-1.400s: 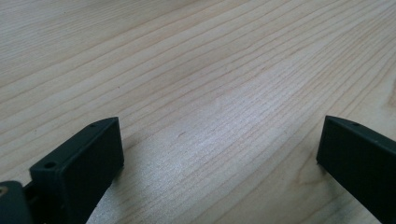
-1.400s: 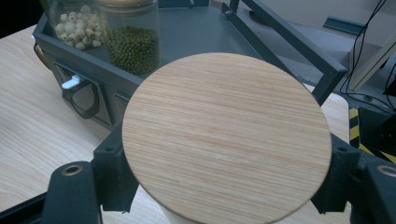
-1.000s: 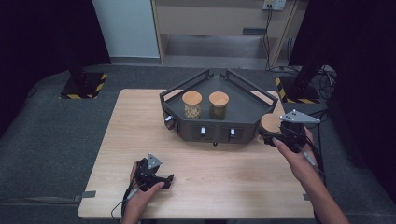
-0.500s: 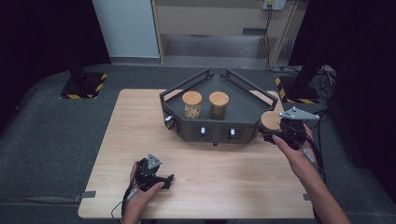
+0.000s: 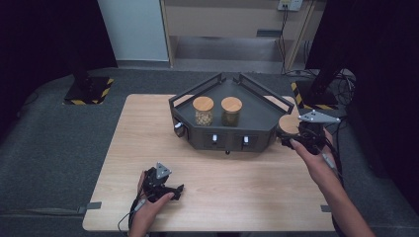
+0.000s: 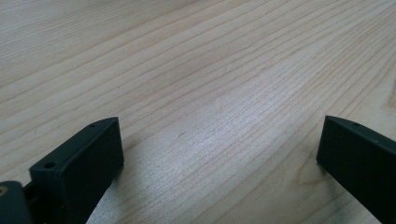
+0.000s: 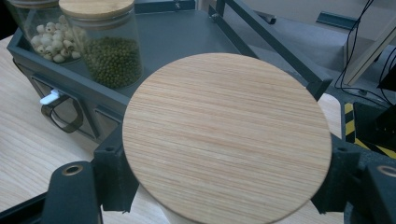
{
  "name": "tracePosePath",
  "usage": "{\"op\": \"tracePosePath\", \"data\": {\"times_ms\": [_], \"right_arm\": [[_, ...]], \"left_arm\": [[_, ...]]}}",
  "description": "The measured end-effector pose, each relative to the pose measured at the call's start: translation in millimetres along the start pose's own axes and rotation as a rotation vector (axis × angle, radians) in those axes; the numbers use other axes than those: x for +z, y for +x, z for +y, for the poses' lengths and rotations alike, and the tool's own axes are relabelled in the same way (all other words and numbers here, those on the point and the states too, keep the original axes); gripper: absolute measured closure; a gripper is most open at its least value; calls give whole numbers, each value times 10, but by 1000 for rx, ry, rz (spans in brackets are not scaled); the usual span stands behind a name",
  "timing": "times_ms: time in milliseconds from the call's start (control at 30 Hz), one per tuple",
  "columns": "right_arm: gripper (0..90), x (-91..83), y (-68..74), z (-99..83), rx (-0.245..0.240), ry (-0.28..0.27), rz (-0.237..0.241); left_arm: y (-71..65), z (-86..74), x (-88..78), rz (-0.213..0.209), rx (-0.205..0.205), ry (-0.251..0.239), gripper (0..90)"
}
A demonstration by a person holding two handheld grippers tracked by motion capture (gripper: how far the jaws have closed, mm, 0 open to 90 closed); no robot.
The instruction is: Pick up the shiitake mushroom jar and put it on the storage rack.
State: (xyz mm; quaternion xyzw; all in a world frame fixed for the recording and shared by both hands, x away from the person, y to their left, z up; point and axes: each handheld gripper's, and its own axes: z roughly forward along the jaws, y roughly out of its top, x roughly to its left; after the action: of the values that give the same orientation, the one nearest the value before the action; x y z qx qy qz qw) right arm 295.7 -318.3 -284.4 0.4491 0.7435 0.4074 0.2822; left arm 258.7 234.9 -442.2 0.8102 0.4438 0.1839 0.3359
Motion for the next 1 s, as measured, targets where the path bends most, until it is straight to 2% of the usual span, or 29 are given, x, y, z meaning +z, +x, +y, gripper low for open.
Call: {"op": "tracePosePath", "data": {"times_ms": [1000], "right_arm": [[258,230,-3,252,-12,6,0]], "left_arm": [[4,1,2,-1,1,0,0]]}}
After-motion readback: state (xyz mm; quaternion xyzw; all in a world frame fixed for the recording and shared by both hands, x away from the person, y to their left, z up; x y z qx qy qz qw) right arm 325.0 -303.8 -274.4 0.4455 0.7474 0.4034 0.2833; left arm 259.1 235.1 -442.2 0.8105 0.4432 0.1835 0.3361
